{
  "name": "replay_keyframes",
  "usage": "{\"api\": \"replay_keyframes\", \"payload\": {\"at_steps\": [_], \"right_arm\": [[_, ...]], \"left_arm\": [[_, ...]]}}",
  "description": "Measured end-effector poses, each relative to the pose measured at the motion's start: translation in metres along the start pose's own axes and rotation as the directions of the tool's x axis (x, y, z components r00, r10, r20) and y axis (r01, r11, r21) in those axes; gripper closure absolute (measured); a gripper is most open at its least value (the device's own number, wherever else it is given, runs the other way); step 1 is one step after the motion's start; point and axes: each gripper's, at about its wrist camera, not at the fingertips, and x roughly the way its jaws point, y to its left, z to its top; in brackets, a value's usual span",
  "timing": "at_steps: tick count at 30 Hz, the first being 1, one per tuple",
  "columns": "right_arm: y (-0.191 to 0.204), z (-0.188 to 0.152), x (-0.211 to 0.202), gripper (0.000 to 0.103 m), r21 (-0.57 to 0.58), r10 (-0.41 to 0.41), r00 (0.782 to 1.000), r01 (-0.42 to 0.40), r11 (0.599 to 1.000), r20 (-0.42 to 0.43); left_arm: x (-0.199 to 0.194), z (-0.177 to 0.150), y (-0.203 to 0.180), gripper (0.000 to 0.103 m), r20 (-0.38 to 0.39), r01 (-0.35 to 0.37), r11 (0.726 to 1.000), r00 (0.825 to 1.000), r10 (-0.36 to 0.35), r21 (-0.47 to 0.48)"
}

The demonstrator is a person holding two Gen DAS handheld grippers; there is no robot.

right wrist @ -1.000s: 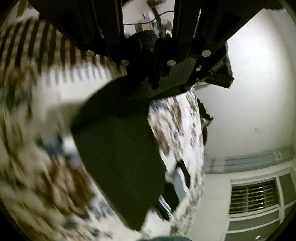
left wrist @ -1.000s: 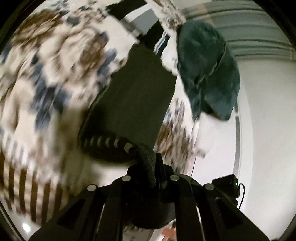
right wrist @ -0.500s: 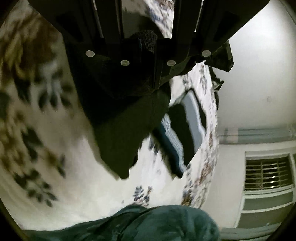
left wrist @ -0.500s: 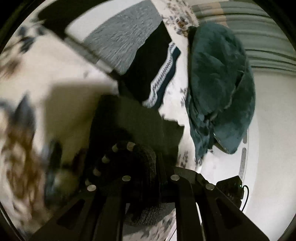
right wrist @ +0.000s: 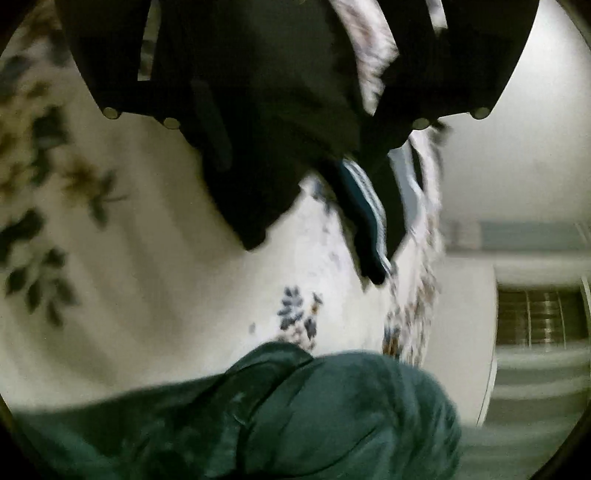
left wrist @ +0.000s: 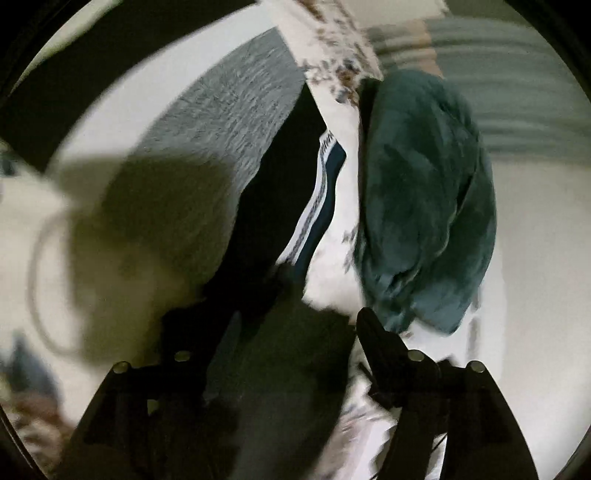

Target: Fold small clothes

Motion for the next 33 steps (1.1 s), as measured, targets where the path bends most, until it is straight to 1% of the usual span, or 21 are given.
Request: {"api": "replay_keyframes", "payload": {"at_steps": [2,4,6,9,12,14,15,16,17,18,19,22,23,24,25,26,27,28,29,31,33], "right_arm": [[-0.002,-0.009,-0.002,0.022,-0.094,-0.084,0.996,0.080,0.992,-0.043],[-0.006,-0.018,-0.002,0.022,-0.152,-0.126,0.988,0.112,0.982,-0.086],[-0.014,-0.025,0.002,0.021,-0.201,-0.159,0.975,0.127,0.971,-0.155],[-0.021,-0.028,0.011,0.020,-0.259,-0.195,0.952,0.132,0.957,-0.234],[-0.024,-0.022,0.026,0.016,-0.275,-0.200,0.931,0.115,0.955,-0.306],[-0.025,-0.015,0.043,0.015,-0.269,-0.180,0.920,0.086,0.959,-0.348],[-0.025,-0.010,0.055,0.015,-0.266,-0.165,0.915,0.067,0.962,-0.369],[-0.023,-0.009,0.061,0.015,-0.262,-0.150,0.909,0.047,0.964,-0.388],[-0.023,-0.006,0.075,0.015,-0.249,-0.126,0.898,0.019,0.968,-0.421],[-0.023,-0.004,0.084,0.015,-0.239,-0.113,0.892,0.005,0.971,-0.438],[-0.022,-0.002,0.092,0.015,-0.226,-0.100,0.889,-0.005,0.974,-0.447],[-0.021,0.001,0.113,0.010,-0.193,-0.062,0.887,-0.031,0.981,-0.457],[-0.022,0.001,0.116,0.010,-0.171,-0.046,0.895,-0.035,0.985,-0.444],[-0.023,0.000,0.116,0.010,-0.159,-0.034,0.900,-0.040,0.986,-0.435],[-0.025,-0.001,0.116,0.012,-0.148,-0.017,0.906,-0.050,0.988,-0.423],[-0.026,-0.003,0.114,0.022,-0.146,-0.007,0.910,-0.059,0.988,-0.415],[-0.027,-0.008,0.112,0.039,-0.160,-0.017,0.912,-0.053,0.986,-0.409],[-0.030,-0.011,0.111,0.068,-0.167,-0.039,0.911,-0.033,0.985,-0.410],[-0.034,-0.014,0.108,0.075,-0.147,-0.032,0.911,-0.032,0.989,-0.410],[-0.039,-0.024,0.097,0.082,-0.096,0.001,0.920,-0.042,0.994,-0.392],[-0.039,-0.042,0.080,0.084,-0.086,-0.002,0.928,-0.032,0.996,-0.373]], "left_arm": [[-0.023,-0.036,0.003,0.040,0.011,-0.046,0.997,0.999,0.045,0.054],[-0.042,-0.071,0.016,0.039,0.022,-0.081,0.996,0.997,0.080,0.029],[-0.061,-0.123,0.036,0.037,0.020,-0.109,0.993,0.994,0.110,-0.053],[-0.072,-0.197,0.066,0.037,0.011,-0.120,0.970,0.992,0.125,-0.209],[-0.051,-0.244,0.085,0.037,0.013,-0.033,0.930,0.999,0.041,-0.367],[-0.024,-0.255,0.086,0.036,0.044,0.073,0.915,0.997,-0.060,-0.397],[-0.008,-0.256,0.084,0.036,0.048,0.086,0.917,0.996,-0.073,-0.388],[0.006,-0.253,0.081,0.036,0.048,0.076,0.924,0.997,-0.063,-0.375],[0.024,-0.248,0.079,0.035,0.065,0.097,0.929,0.995,-0.079,-0.356],[0.032,-0.243,0.078,0.035,0.077,0.072,0.932,0.996,-0.048,-0.355],[0.036,-0.239,0.079,0.035,0.097,0.054,0.929,0.995,-0.019,-0.367],[0.033,-0.229,0.087,0.034,0.210,0.108,0.893,0.978,-0.016,-0.437],[0.029,-0.228,0.087,0.039,0.236,0.116,0.888,0.972,-0.009,-0.445],[0.025,-0.227,0.086,0.049,0.247,0.104,0.891,0.969,0.009,-0.441],[0.020,-0.227,0.086,0.069,0.249,0.089,0.899,0.968,0.023,-0.429],[0.015,-0.224,0.086,0.073,0.247,0.086,0.906,0.969,0.020,-0.414],[0.009,-0.220,0.086,0.074,0.242,0.084,0.913,0.970,0.017,-0.400],[0.003,-0.217,0.085,0.075,0.236,0.077,0.920,0.972,0.017,-0.385],[-0.007,-0.209,0.084,0.076,0.226,0.064,0.932,0.974,0.020,-0.358],[-0.023,-0.194,0.082,0.076,0.202,0.043,0.949,0.979,0.022,-0.311],[-0.040,-0.180,0.081,0.076,0.182,0.032,0.964,0.983,0.017,-0.265]]}}
